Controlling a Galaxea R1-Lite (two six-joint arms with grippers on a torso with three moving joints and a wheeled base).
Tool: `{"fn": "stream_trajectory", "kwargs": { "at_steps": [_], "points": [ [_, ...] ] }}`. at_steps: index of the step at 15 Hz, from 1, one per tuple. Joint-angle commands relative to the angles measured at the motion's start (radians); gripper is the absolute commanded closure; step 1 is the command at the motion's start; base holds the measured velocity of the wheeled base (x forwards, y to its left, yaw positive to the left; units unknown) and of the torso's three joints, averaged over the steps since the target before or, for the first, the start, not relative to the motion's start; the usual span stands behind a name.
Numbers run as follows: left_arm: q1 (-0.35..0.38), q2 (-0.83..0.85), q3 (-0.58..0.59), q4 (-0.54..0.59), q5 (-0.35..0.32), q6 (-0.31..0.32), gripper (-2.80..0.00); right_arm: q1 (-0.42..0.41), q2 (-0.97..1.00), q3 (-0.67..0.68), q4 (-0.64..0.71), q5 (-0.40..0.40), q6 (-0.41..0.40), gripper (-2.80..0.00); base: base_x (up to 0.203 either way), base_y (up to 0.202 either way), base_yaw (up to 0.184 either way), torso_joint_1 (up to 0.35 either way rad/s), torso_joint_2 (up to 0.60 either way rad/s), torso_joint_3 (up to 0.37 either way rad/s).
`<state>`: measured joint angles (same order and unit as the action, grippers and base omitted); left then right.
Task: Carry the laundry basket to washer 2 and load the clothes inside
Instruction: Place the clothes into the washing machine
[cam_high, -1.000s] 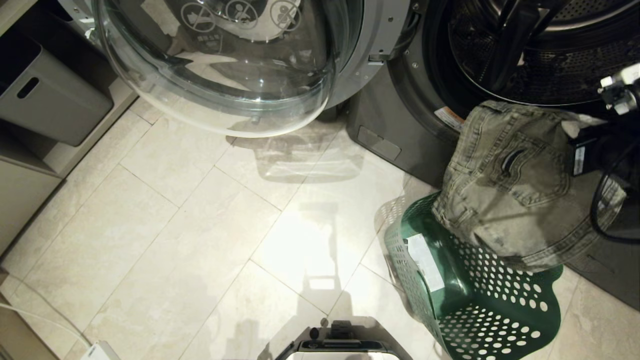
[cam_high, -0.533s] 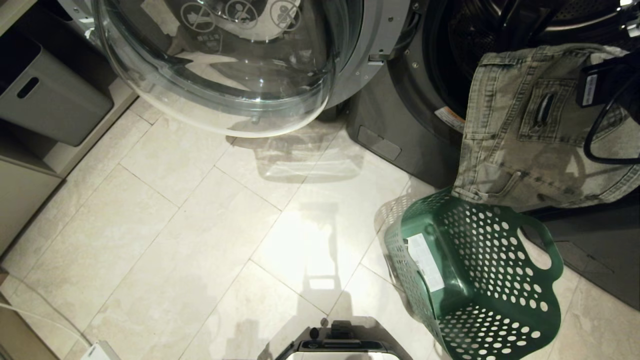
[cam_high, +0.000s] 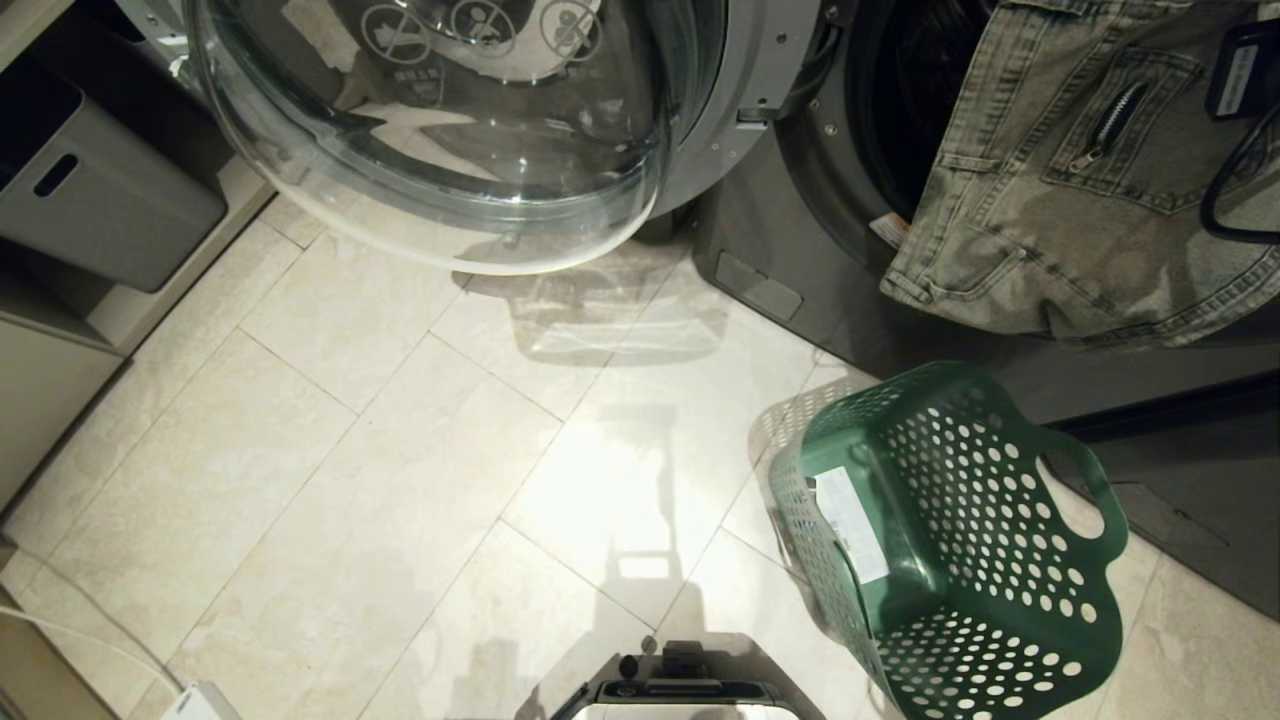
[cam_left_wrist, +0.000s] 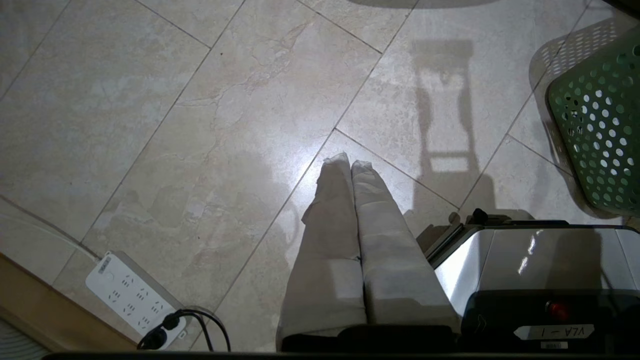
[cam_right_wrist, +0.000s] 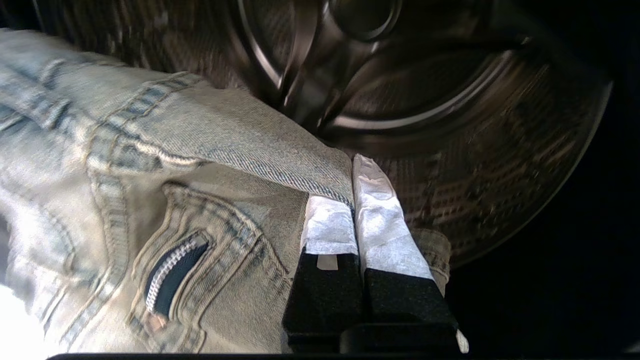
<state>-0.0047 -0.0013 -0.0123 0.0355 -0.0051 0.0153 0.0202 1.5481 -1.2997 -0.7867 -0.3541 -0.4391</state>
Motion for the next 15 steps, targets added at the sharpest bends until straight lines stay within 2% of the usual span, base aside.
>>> {"fn": "stream_trajectory", "kwargs": {
  "at_steps": [1, 4, 7, 15],
  "points": [
    [0.0, 0.001, 0.0, 0.001, 0.001, 0.0, 0.0, 0.0, 0.024, 0.012, -0.058, -0.011, -0.004, 0.0, 0.0, 0.0, 0.0, 0.0, 0.0, 0.0],
    [0.0, 0.001, 0.0, 0.0, -0.001, 0.0, 0.0, 0.001, 0.091, 0.004, -0.191, -0.059, -0.011, 0.0, 0.0, 0.0, 0.0, 0.0, 0.0, 0.0],
    [0.0, 0.001, 0.0, 0.0, 0.001, 0.0, 0.0, 0.002, 0.145, -0.004, -0.306, -0.063, -0.054, 0.0, 0.0, 0.0, 0.0, 0.0, 0.0, 0.0],
    [0.0, 0.001, 0.0, 0.0, 0.001, 0.0, 0.0, 0.023, 0.335, -0.164, -0.579, -0.056, -0.233, 0.0, 0.0, 0.0, 0.0, 0.0, 0.0, 0.0]
  ]
}}
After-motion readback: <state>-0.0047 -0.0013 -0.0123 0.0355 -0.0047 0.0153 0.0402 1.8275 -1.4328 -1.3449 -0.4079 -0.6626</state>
